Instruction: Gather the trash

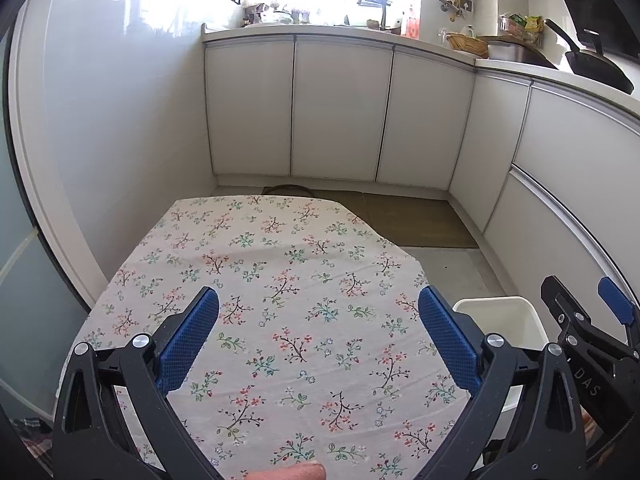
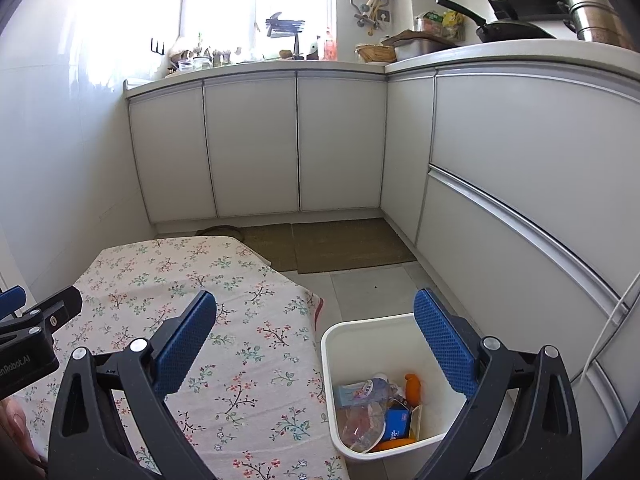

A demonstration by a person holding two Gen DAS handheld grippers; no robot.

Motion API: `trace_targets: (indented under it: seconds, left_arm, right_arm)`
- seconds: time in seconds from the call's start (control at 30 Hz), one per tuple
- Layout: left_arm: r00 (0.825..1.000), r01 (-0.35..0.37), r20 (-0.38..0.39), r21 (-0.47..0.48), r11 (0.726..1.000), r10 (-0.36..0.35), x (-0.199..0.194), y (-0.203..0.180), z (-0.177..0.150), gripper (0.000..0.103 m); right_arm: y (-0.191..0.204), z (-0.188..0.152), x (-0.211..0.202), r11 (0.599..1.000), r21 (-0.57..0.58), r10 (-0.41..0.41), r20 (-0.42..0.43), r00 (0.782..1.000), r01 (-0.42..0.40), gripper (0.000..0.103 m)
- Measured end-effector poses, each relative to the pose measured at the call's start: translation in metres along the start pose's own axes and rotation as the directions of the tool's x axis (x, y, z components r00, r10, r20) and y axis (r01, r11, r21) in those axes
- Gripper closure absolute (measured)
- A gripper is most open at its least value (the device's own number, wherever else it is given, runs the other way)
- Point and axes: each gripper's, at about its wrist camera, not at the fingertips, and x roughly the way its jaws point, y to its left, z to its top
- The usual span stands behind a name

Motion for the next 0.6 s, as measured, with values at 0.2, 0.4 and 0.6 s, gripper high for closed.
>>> trace_targets:
  seconds: [0.2,0.4,0.6]
  left_arm:
    - [1.000,-0.004,-0.003,0.010,1.000,0.004,0.0020,-0.0030,-0.0013,0.007]
    - [1.000,-0.006,-0.007,0.014,1.000,0.006,0.0039,-0.0061,-0.0009,0.007]
    - [1.000,-0.011,-0.001,0.033,0.999,0.011,0.0047,-0.0098,-0.0020,0.011]
  right_arm:
    - [-0.0014,0.0001,0.0006,1.000,0.001,-0.002,-0.005,1.000,0.002,0.007]
    - [-0.0026,-0.0012,0.0013,1.000,0.001,0.002,-0.013,1.000,-0.002,0.007]
    - [-0.0037,-0.0011,0.0033,1.000,-0.001,0.003,-0.019,1.000,-0.003,0.007]
